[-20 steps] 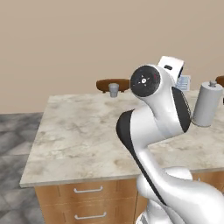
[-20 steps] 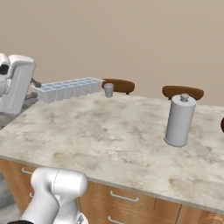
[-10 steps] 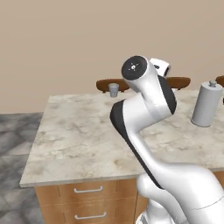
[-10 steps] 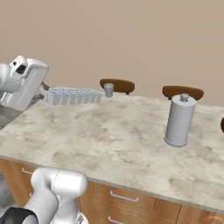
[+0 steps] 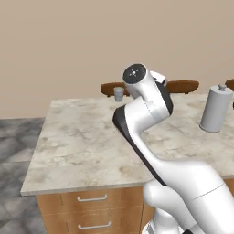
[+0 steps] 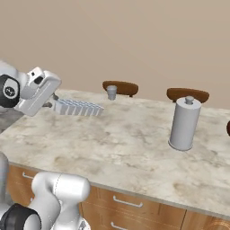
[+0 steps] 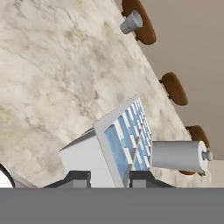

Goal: Open the freezer door, pick up the ice cube tray from the freezer, and place it on the dining counter.

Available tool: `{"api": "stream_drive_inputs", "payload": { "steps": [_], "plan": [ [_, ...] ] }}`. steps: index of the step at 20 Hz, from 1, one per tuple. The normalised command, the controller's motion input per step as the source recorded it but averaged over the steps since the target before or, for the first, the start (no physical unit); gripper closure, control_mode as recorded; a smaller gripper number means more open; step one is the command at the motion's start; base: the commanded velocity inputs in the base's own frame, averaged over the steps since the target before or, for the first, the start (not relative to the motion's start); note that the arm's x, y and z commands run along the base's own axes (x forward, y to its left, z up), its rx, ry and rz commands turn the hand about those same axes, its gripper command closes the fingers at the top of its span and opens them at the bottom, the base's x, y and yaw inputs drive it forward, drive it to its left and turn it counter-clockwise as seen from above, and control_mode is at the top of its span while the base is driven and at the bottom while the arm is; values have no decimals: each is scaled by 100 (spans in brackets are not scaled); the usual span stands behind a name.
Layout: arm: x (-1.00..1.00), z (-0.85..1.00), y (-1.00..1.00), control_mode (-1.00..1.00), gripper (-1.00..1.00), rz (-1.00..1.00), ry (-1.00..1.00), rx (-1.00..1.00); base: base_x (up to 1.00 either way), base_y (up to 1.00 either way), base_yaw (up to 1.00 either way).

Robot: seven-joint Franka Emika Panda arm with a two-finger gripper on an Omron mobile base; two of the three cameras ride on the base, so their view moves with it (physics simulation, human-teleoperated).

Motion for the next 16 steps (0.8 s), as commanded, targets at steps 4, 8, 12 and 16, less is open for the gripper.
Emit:
{"api": "stream_drive_inputs", "payload": {
  "steps": [4, 8, 12, 16],
  "plan": [
    [35, -61, 0, -100, 100, 2, 0, 8, 0, 0, 0],
    [31, -66, 0, -100, 100, 5, 0, 7, 0, 0, 0],
    [36, -64, 0, -100, 100, 6, 0, 5, 0, 0, 0],
    [38, -57, 1, -100, 100, 4, 0, 1, 0, 0, 0]
  ]
}}
